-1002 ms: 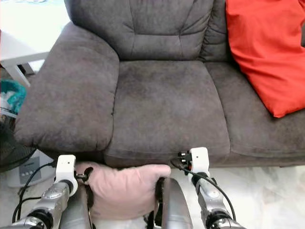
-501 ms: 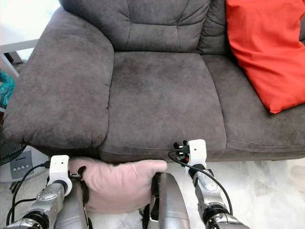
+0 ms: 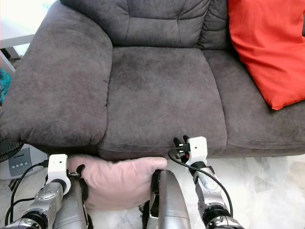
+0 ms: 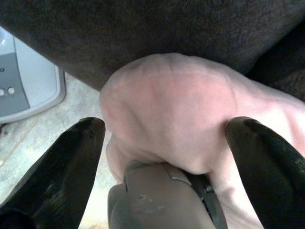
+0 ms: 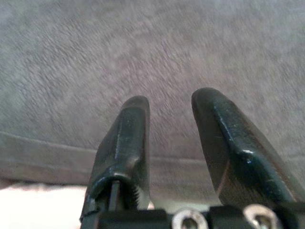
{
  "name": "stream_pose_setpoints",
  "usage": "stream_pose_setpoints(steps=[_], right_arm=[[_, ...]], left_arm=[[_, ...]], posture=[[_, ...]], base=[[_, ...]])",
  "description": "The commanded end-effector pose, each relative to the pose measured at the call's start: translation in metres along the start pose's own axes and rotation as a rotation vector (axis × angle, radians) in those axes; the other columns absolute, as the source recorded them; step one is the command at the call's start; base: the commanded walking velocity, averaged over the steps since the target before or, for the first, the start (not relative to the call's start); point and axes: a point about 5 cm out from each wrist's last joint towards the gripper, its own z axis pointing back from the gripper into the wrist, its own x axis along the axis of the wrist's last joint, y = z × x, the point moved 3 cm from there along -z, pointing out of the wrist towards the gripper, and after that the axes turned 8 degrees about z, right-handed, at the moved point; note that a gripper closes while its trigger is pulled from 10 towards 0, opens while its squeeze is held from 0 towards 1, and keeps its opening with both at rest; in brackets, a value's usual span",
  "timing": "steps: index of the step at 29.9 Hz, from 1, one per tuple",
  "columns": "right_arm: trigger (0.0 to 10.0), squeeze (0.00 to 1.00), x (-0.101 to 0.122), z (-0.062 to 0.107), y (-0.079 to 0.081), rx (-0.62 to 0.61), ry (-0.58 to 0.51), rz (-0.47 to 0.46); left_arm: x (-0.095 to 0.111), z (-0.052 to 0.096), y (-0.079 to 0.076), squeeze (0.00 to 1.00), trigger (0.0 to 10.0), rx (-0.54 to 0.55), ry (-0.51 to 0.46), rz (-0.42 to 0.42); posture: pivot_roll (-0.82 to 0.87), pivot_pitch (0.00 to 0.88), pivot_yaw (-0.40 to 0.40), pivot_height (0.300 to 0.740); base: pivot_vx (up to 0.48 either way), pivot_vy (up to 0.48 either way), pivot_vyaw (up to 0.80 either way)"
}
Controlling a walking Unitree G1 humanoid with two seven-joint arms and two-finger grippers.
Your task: Move the pillow to the sofa from floor
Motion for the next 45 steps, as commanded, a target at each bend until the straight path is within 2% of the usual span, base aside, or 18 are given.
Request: stream_pose_setpoints(steps=[1, 3, 7, 9, 12, 26, 31, 45], right_arm=[[10.0, 0.00, 0.001, 0.003, -0.004, -0.014, -0.015, 0.003], [10.0, 0.00, 0.015, -0.001, -0.005, -0.026, -0.072, 0.001], [10.0, 0.00, 0.026, -0.004, -0.004, -0.028, -0.125, -0.003], [10.0, 0.00, 0.045, -0.005, -0.004, -0.036, -0.203, -0.016], [10.0, 0.00, 0.053, -0.004, -0.001, -0.033, -0.236, -0.023], [10.0, 0.00, 0.045, 0.009, 0.004, -0.012, -0.184, -0.030], [10.0, 0.00, 0.047, 0.010, 0.002, -0.006, -0.179, -0.026], [10.0, 0.00, 0.050, 0.006, -0.003, 0.012, -0.130, -0.009]], left_arm=[[-0.003, 0.002, 0.000, 0.00, 10.0, -0.004, -0.005, 0.014], [-0.001, 0.002, 0.000, 0.00, 10.0, -0.011, -0.013, -0.001], [-0.003, 0.002, -0.002, 0.00, 10.0, -0.016, -0.014, -0.007], [-0.005, 0.004, -0.003, 0.00, 10.0, -0.026, -0.015, -0.015], [-0.007, 0.005, -0.004, 0.00, 10.0, -0.034, -0.019, -0.024], [-0.001, 0.004, -0.008, 0.00, 10.0, -0.083, -0.046, -0.026], [0.003, 0.003, -0.007, 0.00, 10.0, -0.077, -0.053, -0.046], [0.012, 0.000, -0.001, 0.00, 10.0, -0.037, -0.075, -0.032]], posture=[[0.13, 0.260, -0.171, 0.518], [0.14, 0.263, -0.170, 0.518], [0.14, 0.266, -0.167, 0.518], [0.14, 0.271, -0.162, 0.518], [0.13, 0.274, -0.159, 0.518], [0.12, 0.303, -0.177, 0.518], [0.11, 0.308, -0.188, 0.518], [0.09, 0.323, -0.221, 0.508]], base=[[0.000, 0.000, 0.00], [0.000, 0.000, 0.00], [0.000, 0.000, 0.00], [0.000, 0.000, 0.00], [0.000, 0.000, 0.00], [0.000, 0.000, 0.00], [0.000, 0.000, 0.00], [0.000, 0.000, 0.00]])
